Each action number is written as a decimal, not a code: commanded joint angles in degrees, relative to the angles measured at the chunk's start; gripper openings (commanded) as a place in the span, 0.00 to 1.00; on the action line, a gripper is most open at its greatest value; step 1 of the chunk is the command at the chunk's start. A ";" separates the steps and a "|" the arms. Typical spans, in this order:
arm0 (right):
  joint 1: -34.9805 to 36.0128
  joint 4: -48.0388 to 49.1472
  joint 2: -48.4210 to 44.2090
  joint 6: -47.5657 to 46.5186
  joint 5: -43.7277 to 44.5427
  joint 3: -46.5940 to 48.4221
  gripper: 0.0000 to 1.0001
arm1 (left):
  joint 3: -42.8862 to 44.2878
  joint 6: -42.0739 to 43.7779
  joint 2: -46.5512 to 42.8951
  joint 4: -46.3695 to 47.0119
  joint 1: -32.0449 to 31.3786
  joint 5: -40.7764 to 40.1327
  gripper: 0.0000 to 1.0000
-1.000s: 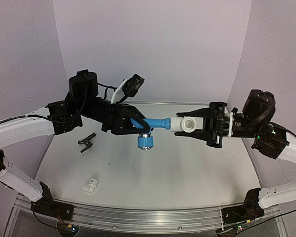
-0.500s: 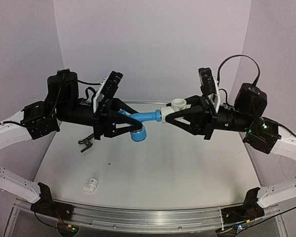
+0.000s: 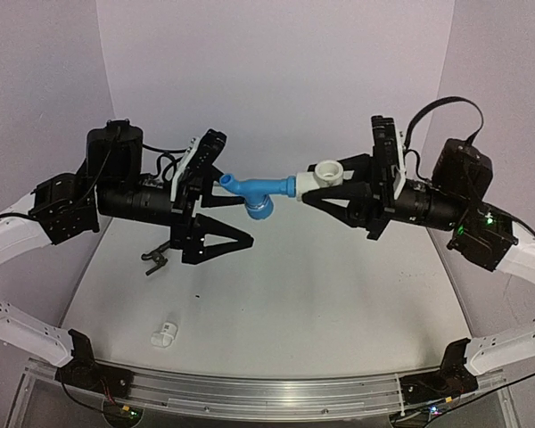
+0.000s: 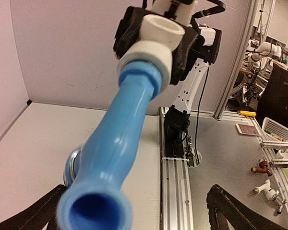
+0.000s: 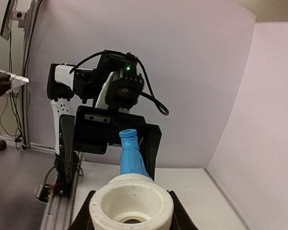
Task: Install the water faucets
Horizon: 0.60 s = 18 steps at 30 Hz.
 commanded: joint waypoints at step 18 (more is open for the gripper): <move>0.10 -8.73 -9.33 -85.65 -10.11 -4.54 0.00 | -0.17 -47.01 9.48 20.53 13.23 39.53 1.00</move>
